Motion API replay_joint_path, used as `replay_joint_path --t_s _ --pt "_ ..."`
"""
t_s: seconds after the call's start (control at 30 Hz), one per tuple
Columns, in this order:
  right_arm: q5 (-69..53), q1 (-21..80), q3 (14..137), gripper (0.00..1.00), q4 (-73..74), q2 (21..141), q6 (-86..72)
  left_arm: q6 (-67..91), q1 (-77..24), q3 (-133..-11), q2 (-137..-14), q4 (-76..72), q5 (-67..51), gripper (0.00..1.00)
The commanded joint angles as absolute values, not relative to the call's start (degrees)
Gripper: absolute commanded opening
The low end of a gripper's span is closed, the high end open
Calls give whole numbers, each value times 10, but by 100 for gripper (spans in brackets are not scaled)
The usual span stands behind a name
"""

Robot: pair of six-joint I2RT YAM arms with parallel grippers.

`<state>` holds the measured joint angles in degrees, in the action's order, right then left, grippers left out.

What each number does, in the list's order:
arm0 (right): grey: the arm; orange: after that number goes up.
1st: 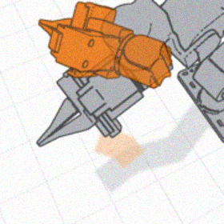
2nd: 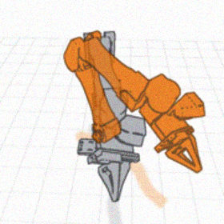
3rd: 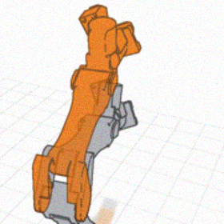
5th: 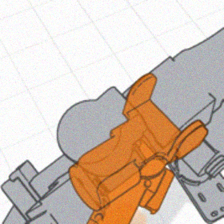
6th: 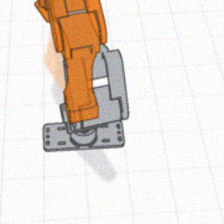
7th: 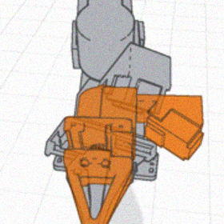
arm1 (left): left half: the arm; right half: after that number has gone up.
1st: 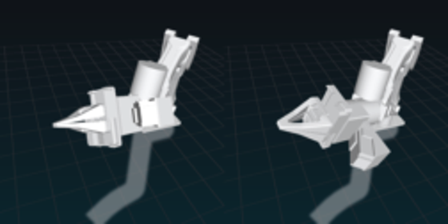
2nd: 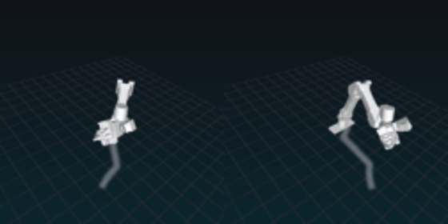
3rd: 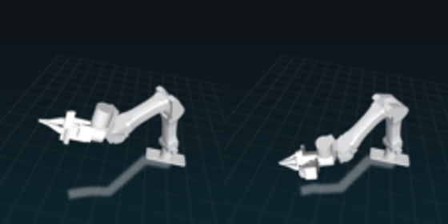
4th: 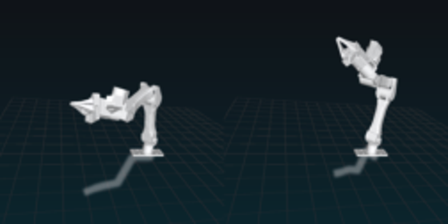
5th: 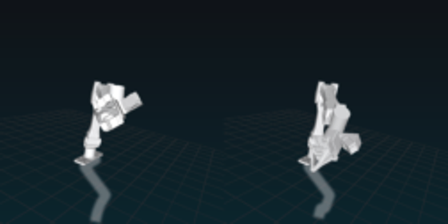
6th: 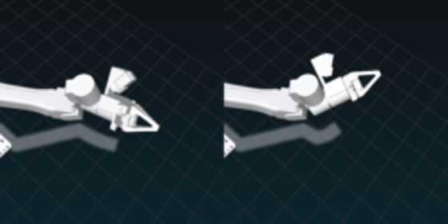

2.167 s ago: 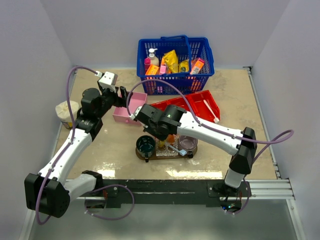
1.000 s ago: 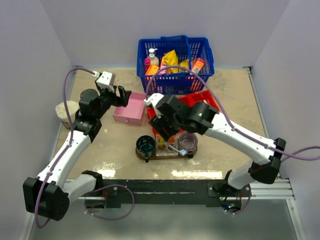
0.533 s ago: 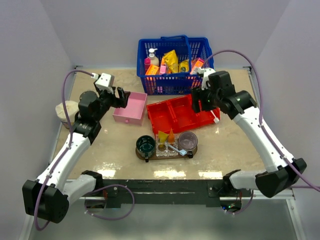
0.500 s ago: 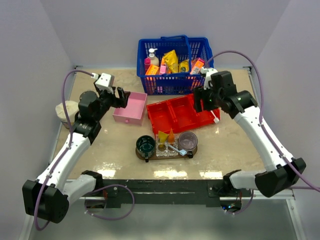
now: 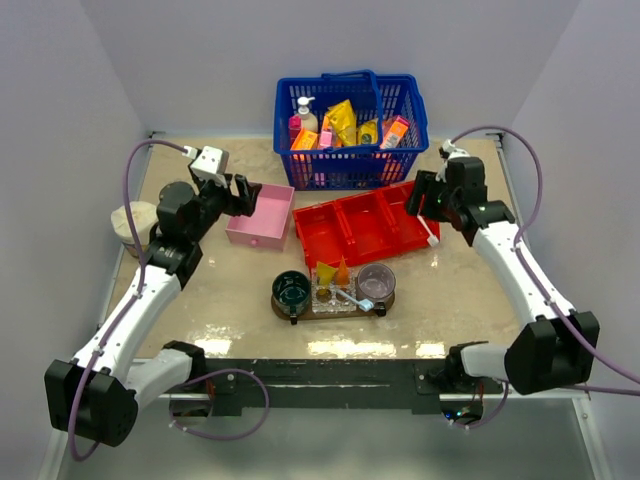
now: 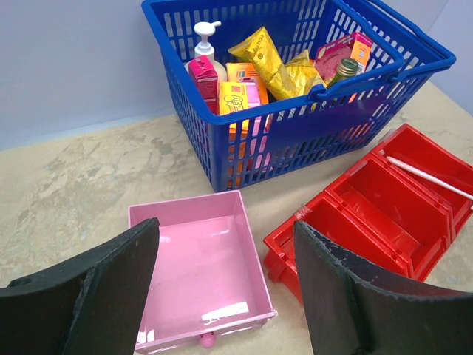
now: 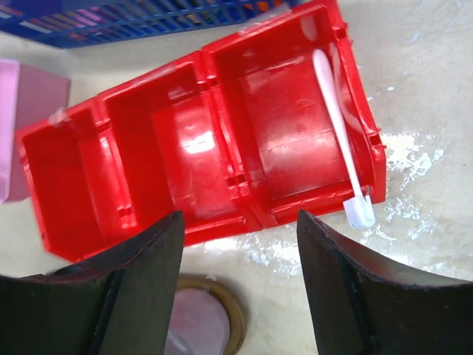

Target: Prepare toiletry sets of a toothbrush and toothpaste on the tray

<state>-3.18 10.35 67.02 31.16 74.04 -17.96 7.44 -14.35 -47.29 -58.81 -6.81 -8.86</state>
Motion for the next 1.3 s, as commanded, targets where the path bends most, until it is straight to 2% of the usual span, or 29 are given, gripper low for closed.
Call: replay_joint_path --t_s 0.0,0.23,0.53,0.7,1.1,1.27 --pt "-1 89 586 64 169 722 -231 77 -148 -478 -578 -98 -91 77" --pt "70 71 544 63 149 762 -219 82 -149 -479 -582 -99 -101 77" --pt "100 48 498 62 125 780 -205 78 -149 -478 -584 -97 -95 77" --pt "49 13 469 62 115 776 -197 79 -149 -479 -587 -98 -98 77" --pt "-34 -21 461 53 94 812 -197 76 -149 -478 -589 -96 -96 77" --pt "-56 -21 454 46 88 813 -199 76 -149 -479 -591 -96 -98 77"
